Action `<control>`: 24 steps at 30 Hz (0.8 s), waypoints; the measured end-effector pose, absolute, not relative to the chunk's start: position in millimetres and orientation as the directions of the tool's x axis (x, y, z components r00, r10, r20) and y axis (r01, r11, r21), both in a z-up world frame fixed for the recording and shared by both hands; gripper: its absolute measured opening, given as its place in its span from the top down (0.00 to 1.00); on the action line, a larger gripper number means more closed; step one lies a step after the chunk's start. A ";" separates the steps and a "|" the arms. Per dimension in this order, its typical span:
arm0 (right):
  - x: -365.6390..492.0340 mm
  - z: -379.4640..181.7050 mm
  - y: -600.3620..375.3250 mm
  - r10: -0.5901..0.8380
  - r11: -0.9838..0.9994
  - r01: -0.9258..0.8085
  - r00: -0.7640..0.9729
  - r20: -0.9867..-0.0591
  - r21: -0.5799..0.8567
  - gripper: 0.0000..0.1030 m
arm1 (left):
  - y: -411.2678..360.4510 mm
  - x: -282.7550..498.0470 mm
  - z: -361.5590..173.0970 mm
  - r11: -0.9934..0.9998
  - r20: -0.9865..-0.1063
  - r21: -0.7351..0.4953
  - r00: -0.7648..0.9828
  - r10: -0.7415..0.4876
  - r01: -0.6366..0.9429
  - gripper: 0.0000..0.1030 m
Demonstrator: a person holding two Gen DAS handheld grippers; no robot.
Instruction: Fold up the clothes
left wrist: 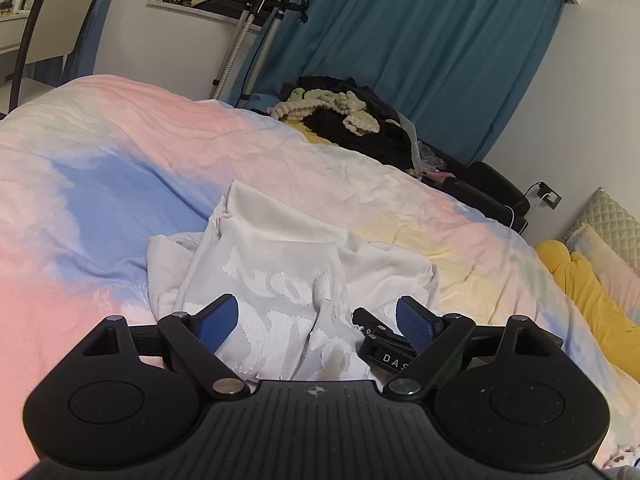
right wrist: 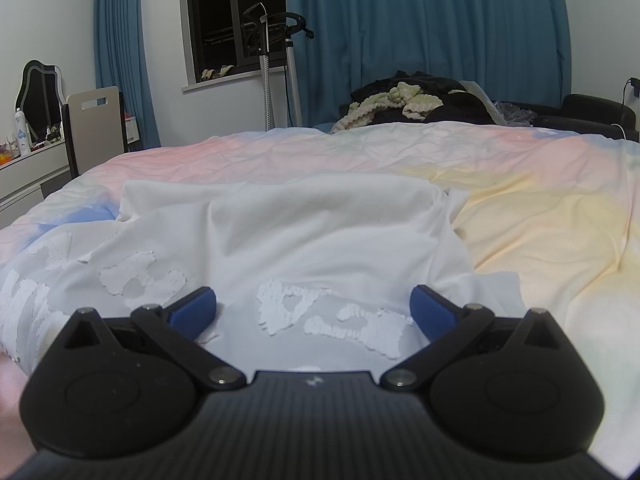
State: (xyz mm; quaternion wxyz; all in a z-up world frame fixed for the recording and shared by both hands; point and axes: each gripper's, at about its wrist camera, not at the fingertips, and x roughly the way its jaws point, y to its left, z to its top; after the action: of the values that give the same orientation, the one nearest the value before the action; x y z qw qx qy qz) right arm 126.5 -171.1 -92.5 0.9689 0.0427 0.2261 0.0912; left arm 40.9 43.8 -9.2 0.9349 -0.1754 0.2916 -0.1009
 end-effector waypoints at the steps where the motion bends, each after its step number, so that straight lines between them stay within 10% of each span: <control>1: 126.5 -92.6 -171.5 0.196 0.980 -0.158 0.881 -0.430 0.124 0.00 | 44.3 40.2 -8.3 0.916 -0.506 -0.392 0.810 -0.296 0.090 0.14; 24: 123.1 -95.1 -173.1 0.192 0.981 -0.155 0.883 -0.429 0.118 0.00 | 56.7 40.0 -0.5 0.881 -0.471 -0.461 0.813 -0.343 0.105 0.13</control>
State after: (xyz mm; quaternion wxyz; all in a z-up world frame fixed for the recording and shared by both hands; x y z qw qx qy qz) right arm 123.1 -173.1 -95.1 0.9694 0.0403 0.2251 0.0894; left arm 40.0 56.7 -0.5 0.9282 -0.2116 0.2813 -0.1207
